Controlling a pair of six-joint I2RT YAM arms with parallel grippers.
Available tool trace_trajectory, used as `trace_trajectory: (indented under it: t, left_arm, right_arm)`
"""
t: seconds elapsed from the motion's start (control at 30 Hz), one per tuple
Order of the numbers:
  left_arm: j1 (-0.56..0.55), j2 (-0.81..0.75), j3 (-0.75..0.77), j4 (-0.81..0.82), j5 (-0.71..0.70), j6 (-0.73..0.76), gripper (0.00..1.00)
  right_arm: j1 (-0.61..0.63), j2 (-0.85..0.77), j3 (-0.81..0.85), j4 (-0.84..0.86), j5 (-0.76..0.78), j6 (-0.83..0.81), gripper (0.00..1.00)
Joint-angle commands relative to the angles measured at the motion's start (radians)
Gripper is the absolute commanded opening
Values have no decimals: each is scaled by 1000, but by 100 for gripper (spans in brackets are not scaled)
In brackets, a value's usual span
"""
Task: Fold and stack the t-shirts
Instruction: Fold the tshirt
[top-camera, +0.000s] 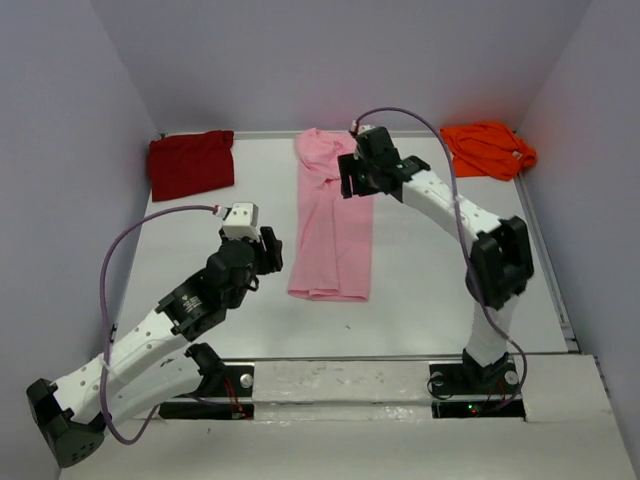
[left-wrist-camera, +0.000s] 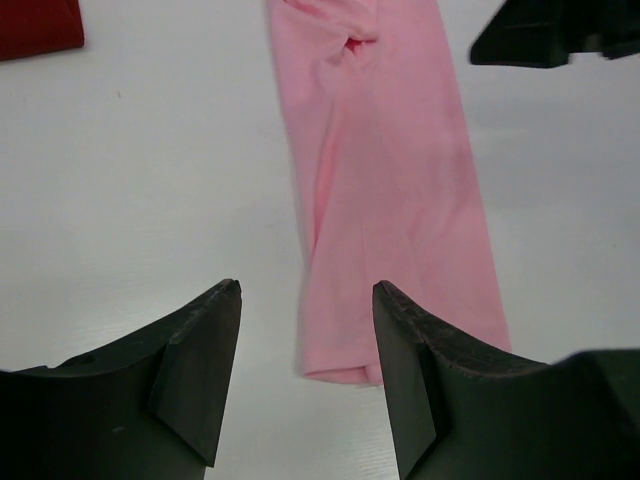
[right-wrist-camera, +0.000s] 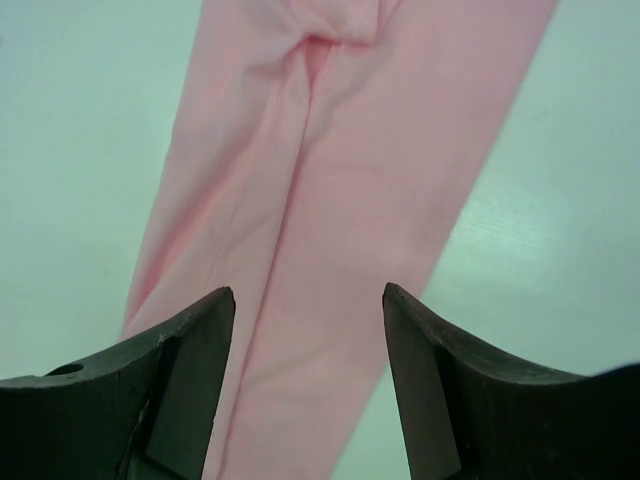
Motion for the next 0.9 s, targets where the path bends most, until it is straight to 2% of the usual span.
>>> trace_trajectory:
  t: [0.0,0.03,0.27,0.4,0.5,0.63,0.7,0.87]
  left_arm:
    - [-4,69,62,-20,-15,2,65]
    - [-2,106,77,-42,-22,1,65]
    - [12,293,207,-134,10,33,65]
    - [70,385,255,-165,144,41,64]
    - [116,437,280,-206,272,59,64]
    - [238,478,284,-275,468,96,63]
    - [261,494,290,-306,490,116,62]
    - [268,499,241,-335,689,104,62]
  right_arm:
    - [35,-279,-304,119,-17,95,67]
    - [35,-316,-410,126,-34,110,66]
    - [113,-552,-747,135,22,150,66]
    - [159,-645,-879,130,64,193,65]
    - [184,-730,-939,112,110,237,66]
    - [204,-807,-976,66,160,264,66]
    - [204,-826,-976,49,173,261,66]
    - [222,-818,-974,49,226,265,66]
